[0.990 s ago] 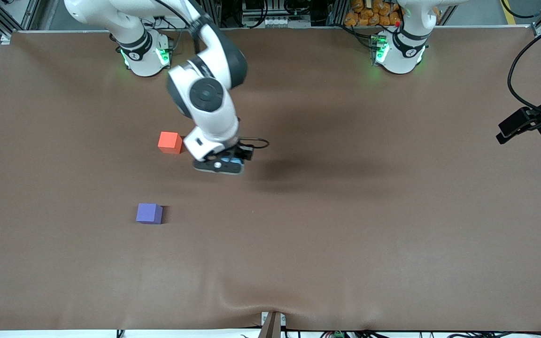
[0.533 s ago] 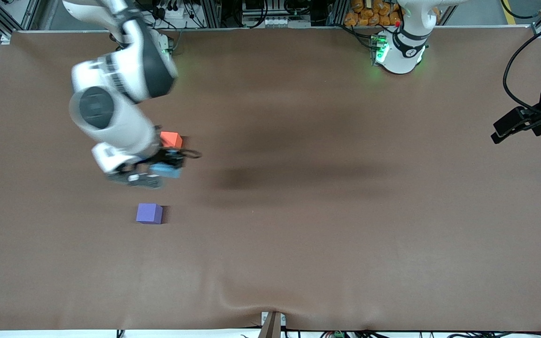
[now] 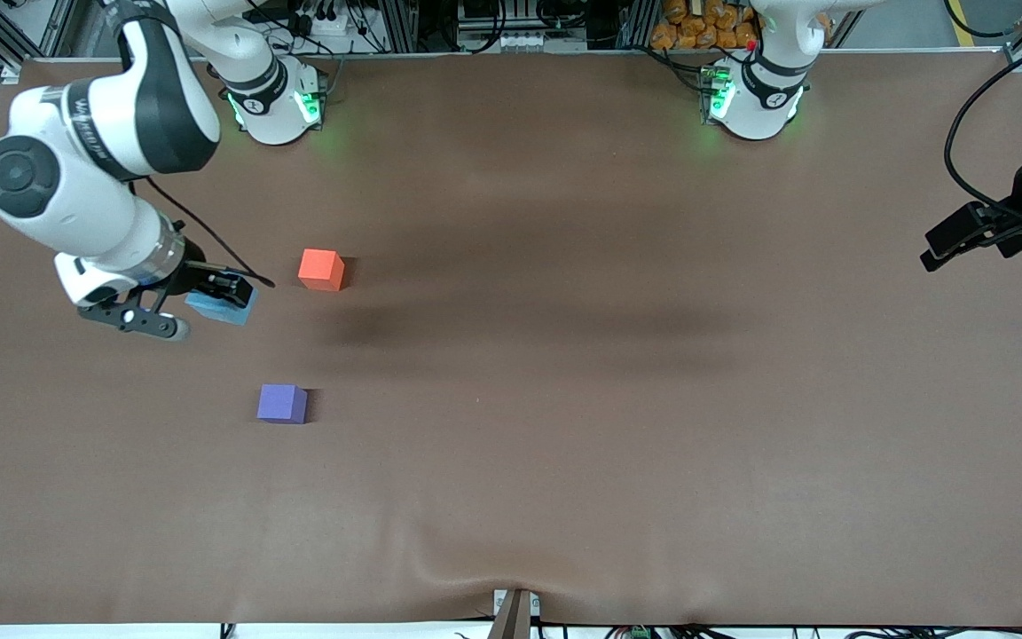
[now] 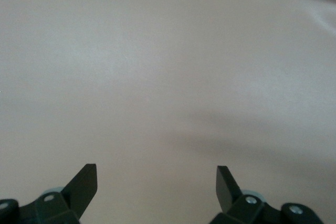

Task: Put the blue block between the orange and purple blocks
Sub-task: 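Carry the blue cube with the right gripper toward the purple cube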

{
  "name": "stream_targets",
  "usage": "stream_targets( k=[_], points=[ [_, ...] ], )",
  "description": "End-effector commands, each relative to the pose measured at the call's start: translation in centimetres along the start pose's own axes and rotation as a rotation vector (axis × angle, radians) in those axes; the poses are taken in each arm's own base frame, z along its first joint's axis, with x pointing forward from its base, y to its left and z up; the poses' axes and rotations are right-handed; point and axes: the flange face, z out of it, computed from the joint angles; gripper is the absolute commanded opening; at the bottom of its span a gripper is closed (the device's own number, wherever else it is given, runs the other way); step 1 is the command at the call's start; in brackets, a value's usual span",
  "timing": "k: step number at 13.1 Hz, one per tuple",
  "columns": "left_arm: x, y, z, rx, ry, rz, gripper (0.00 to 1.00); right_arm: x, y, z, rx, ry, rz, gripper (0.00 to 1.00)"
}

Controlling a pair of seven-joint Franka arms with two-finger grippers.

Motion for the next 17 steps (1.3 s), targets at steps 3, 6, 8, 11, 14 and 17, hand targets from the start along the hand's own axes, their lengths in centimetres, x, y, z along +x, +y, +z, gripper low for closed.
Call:
stream_targets(
  k=[3, 6, 8, 11, 14, 17],
  points=[
    [-0.7, 0.3, -0.1, -0.018, -0.011, 0.019, 1.0, -2.8, 0.4, 8.4, -0.01, 0.022, -0.159, 0.31],
    [-0.8, 0.6, 0.0, -0.018, -0.013, 0.025, 1.0, -2.3, -0.1, 12.4, -0.037, -0.007, -0.197, 0.31],
    [-1.0, 1.2, -0.3, -0.019, -0.009, 0.036, 1.0, -1.5, -1.0, 15.1, -0.035, 0.026, -0.203, 0.32],
    [-1.5, 1.7, -0.7, -0.018, -0.011, 0.039, 1.0, -0.6, -1.0, 18.6, -0.042, 0.045, -0.196, 0.32],
    [-1.7, 2.8, -0.2, -0.016, -0.019, 0.057, 1.0, -0.4, -0.8, 19.9, -0.053, 0.03, -0.191, 0.32],
    [-1.5, 2.9, 0.1, -0.016, -0.02, 0.057, 1.0, -0.2, -1.0, 21.0, -0.061, 0.022, -0.194, 0.32]
  ],
)
